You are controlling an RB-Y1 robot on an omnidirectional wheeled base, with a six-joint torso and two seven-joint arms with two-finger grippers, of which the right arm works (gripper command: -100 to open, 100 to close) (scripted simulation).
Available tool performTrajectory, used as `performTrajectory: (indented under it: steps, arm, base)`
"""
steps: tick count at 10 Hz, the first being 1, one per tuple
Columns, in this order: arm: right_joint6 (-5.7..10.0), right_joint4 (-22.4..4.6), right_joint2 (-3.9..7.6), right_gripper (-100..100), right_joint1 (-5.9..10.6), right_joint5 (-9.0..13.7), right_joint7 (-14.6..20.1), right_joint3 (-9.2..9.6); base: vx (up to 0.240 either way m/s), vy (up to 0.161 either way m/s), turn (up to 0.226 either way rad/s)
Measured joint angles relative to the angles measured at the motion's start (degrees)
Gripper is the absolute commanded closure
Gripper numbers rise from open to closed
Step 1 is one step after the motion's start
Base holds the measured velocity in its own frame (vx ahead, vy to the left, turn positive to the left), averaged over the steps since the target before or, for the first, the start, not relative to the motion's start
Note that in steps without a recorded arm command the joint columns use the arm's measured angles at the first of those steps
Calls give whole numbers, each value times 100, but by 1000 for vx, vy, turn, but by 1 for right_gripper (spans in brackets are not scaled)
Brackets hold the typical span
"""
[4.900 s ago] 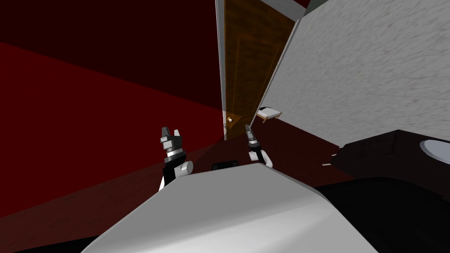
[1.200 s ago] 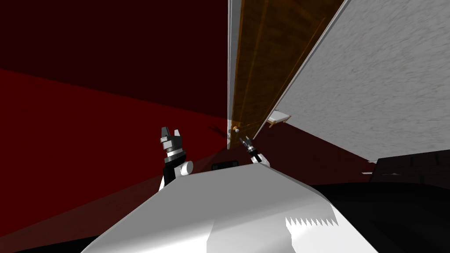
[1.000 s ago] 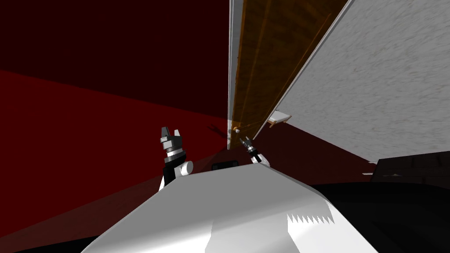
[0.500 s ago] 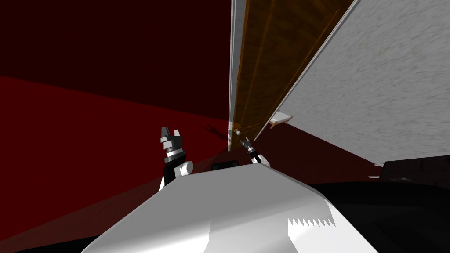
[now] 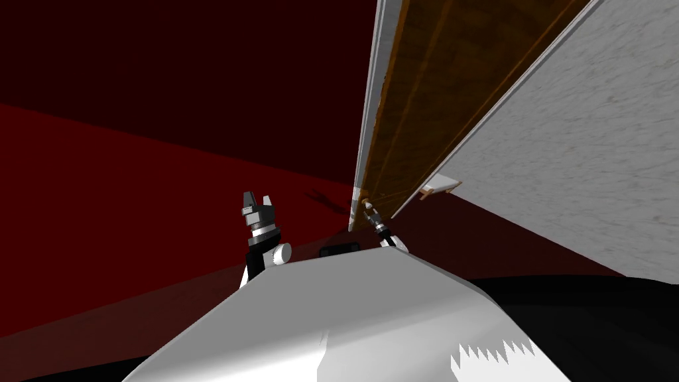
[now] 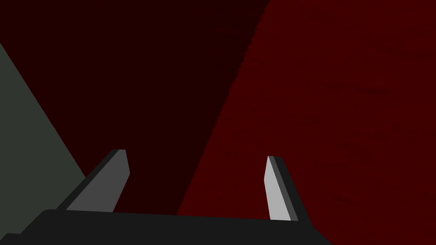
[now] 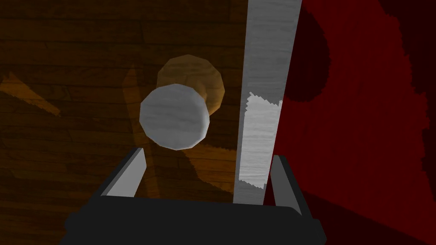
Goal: Pull the door open
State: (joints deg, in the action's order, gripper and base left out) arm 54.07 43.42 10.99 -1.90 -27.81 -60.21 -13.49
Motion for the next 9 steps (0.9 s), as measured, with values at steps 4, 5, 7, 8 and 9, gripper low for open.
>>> performTrajectory:
  steps: [4, 5, 7, 8, 9]
  arm:
    - [-109, 146, -87, 100, -158, 109, -101, -187]
    - [-105, 139, -84, 100, -152, 107, -98, -183]
    - [-103, 135, -83, 100, -150, 105, -95, -181]
    - [-102, 135, -83, 100, -151, 105, -95, -181]
    - [-102, 135, -83, 100, -151, 105, -95, -181]
  base:
    - [63, -39, 58]
    - [-22, 11, -13]
    - [-13, 9, 3]
    - [0, 0, 0]
    - [0, 0, 0]
